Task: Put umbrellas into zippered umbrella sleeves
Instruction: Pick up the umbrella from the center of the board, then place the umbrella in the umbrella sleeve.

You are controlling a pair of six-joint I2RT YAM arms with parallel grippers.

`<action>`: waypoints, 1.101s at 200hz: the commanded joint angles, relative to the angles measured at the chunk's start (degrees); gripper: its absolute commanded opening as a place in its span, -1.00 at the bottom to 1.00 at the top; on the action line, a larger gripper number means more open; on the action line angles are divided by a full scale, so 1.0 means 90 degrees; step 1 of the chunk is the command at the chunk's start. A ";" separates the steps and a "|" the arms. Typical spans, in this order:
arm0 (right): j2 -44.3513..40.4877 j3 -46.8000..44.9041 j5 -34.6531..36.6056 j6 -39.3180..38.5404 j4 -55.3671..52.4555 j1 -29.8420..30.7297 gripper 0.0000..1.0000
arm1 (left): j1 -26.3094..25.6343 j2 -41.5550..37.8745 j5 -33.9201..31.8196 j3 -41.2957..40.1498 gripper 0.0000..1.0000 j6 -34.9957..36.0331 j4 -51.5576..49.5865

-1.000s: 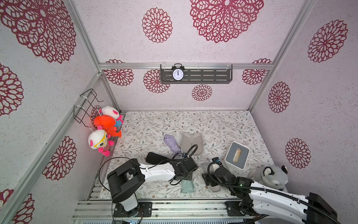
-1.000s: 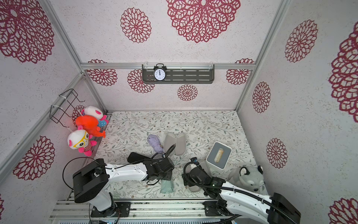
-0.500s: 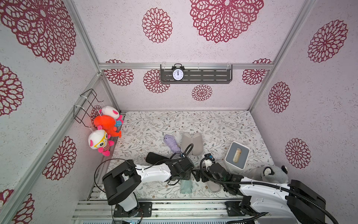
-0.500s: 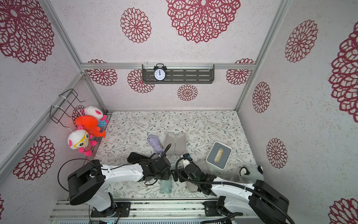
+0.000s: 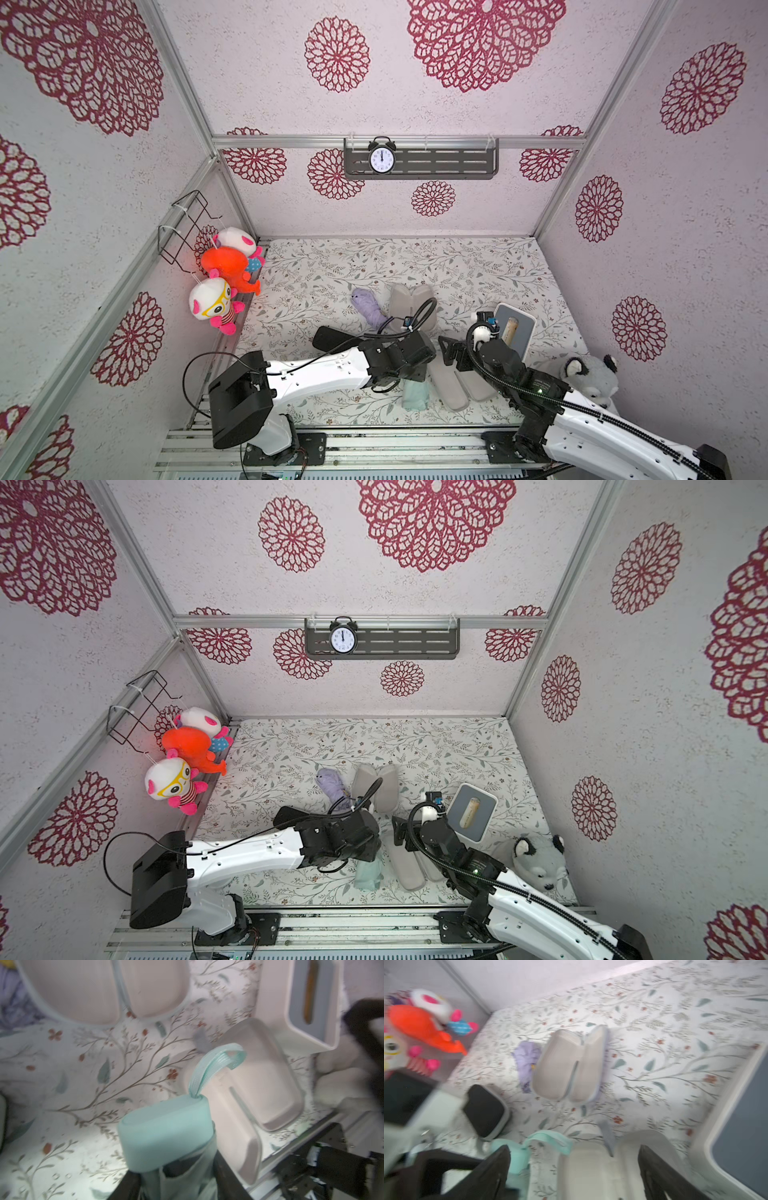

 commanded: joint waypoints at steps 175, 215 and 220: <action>-0.0877 -0.0767 -0.1003 0.0206 -0.1140 -0.1107 0.93 | -0.0208 0.2147 -0.0222 0.0534 -0.21 -0.1374 0.1534; -0.0647 -0.1031 -0.1818 0.0183 -0.0405 -0.1097 0.87 | 0.0064 0.1437 -0.0231 -0.0242 0.27 -0.1213 0.1566; -0.0608 -0.1064 -0.1893 0.0181 -0.0307 -0.1097 0.86 | 0.0061 0.1354 -0.0281 -0.0238 0.37 -0.1134 0.1528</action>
